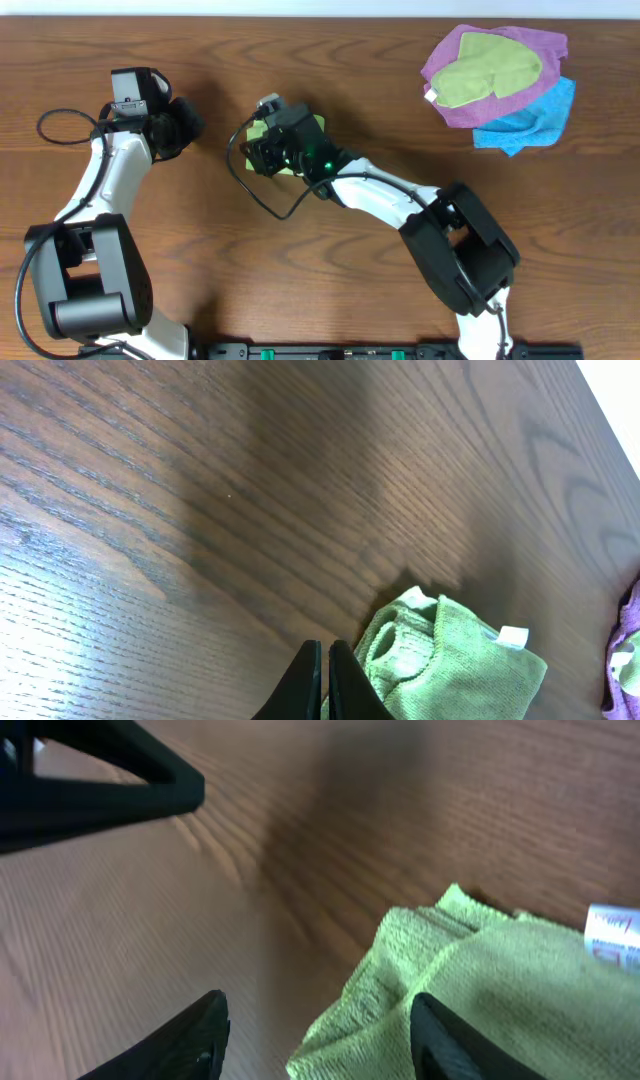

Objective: Fold the cloth

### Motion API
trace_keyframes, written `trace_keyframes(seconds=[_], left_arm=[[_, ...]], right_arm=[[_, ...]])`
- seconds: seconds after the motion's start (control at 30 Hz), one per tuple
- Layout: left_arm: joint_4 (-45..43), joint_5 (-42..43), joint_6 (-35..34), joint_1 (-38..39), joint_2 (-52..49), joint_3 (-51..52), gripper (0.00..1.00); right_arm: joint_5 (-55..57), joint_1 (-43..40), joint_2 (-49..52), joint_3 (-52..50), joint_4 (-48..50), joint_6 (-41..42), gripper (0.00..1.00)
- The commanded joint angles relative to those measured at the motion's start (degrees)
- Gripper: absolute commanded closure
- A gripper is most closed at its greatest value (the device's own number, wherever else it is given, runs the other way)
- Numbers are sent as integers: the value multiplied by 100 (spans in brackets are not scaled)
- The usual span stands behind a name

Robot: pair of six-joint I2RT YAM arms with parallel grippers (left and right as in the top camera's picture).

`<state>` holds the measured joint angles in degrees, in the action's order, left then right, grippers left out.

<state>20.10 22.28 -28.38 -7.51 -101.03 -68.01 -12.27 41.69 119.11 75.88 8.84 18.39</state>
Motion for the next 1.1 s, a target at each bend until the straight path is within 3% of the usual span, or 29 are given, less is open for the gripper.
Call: trace_keyframes(seconds=[0.0,0.13,0.2,0.33,0.6,0.93,1.0,1.07], left_arm=[[28,26,96,-42,190,-122,94],[63,33,96,-42,273,-122,85],[118,42,98,-42,348,-122,77],[190,42,98,-42,555,-122,57],[240,87,96,-42,861,-122,5],[315,1106,-20,-42,870,-122,5],[382,1246,-35,-39,870,-122,5],[555,1226,-31,-37,870,-122,5]], right_arm=[[-63,-72,79,125,-15,-24,39],[46,-199,79,127,-7,-22,30],[44,-343,50,144,-4,66,1],[-70,-748,-162,144,-404,339,1],[-734,-1307,-717,144,-1239,354,1],[-855,-1423,-1722,144,-2249,151,1],[-911,-1486,-2094,142,-2846,13,1],[-767,-1545,-2476,122,-3652,-656,1]])
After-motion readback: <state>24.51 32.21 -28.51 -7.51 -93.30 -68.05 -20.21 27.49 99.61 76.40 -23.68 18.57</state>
